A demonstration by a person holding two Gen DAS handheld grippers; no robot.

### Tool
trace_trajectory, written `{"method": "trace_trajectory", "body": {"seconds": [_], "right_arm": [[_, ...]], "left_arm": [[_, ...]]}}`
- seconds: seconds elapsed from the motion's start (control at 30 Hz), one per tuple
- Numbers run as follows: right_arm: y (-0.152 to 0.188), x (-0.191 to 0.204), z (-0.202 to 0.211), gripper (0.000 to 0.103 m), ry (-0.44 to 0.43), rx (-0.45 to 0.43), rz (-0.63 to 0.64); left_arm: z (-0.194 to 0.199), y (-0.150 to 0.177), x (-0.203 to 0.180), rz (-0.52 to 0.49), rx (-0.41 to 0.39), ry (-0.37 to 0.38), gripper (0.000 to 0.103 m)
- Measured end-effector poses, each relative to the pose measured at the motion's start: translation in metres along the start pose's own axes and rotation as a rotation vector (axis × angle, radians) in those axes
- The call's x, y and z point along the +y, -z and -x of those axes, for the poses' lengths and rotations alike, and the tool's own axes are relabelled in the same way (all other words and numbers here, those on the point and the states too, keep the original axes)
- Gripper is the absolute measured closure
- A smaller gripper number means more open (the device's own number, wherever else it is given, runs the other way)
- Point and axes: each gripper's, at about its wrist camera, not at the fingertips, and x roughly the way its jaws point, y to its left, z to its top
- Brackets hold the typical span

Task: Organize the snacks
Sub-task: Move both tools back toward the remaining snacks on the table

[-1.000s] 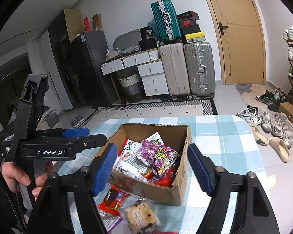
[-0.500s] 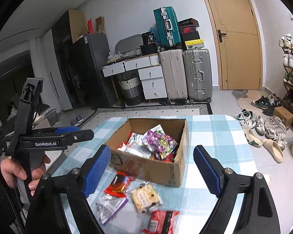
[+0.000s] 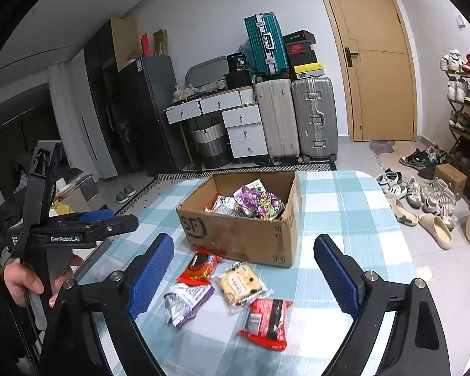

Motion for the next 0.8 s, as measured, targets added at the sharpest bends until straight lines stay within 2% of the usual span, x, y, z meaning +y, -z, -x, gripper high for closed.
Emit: {"method": "trace_trajectory", "body": {"seconds": [0.3,0.47,0.8], "right_arm": [[0.026,0.000,0.015,0.010,0.007,0.013,-0.035],[0.041,0.005,0.023,0.005,0.014,0.011,-0.029],[0.070,-0.003,0.015,0.005,0.022,0.044,-0.075]], "left_arm": [[0.009,0.031,0.000,0.025,0.005,0.006,0.001],[0.010,0.050,-0.003,0.024,0.010,0.004,0.001],[-0.011,0.077,-0.002,0.028,0.063,0.015,0.001]]}}
